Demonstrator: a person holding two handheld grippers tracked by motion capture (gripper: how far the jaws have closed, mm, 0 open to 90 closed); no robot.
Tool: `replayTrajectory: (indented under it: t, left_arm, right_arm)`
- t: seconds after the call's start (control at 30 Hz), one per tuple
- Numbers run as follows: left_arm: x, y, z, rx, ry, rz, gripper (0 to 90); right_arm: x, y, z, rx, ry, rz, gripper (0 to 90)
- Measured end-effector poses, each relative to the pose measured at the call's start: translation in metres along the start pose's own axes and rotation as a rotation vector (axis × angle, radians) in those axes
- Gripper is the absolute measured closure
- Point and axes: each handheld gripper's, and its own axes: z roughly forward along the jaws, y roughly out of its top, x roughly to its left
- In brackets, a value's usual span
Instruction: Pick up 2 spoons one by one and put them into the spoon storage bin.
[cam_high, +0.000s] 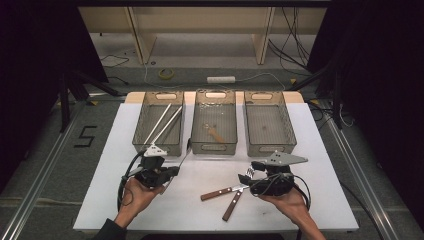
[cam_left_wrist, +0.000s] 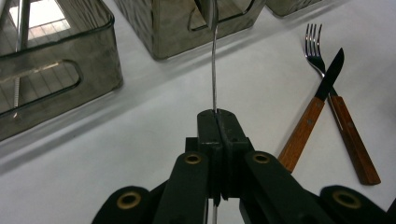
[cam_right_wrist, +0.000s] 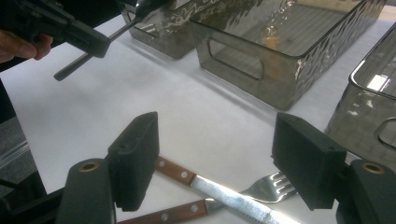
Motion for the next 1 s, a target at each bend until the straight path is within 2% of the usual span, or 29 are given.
replayTrajectory:
  t: [0.37,0.67,0.8,0.87,1.0]
  left_arm:
    - [0.006,0.024,0.004,-0.051,0.0,0.006,89.1]
    - [0.014,0.051,0.007,-0.108,-0.004,-0.009,89.1]
    - [0.018,0.063,0.009,-0.132,-0.016,-0.028,89.1]
    - [0.019,0.068,0.011,-0.142,-0.005,-0.02,89.1]
    - [0.02,0.076,0.016,-0.154,-0.01,-0.025,89.1]
  right_arm:
    - [0.001,-0.005,-0.004,-0.001,0.002,0.005,32.8]
    - [0.004,-0.008,-0.004,0.005,0.008,0.0,32.6]
    - [0.004,-0.008,-0.004,0.004,0.01,-0.002,32.6]
    - [0.004,-0.008,-0.004,0.004,0.011,-0.003,32.6]
    - [0.004,-0.009,-0.004,0.003,0.013,-0.002,32.6]
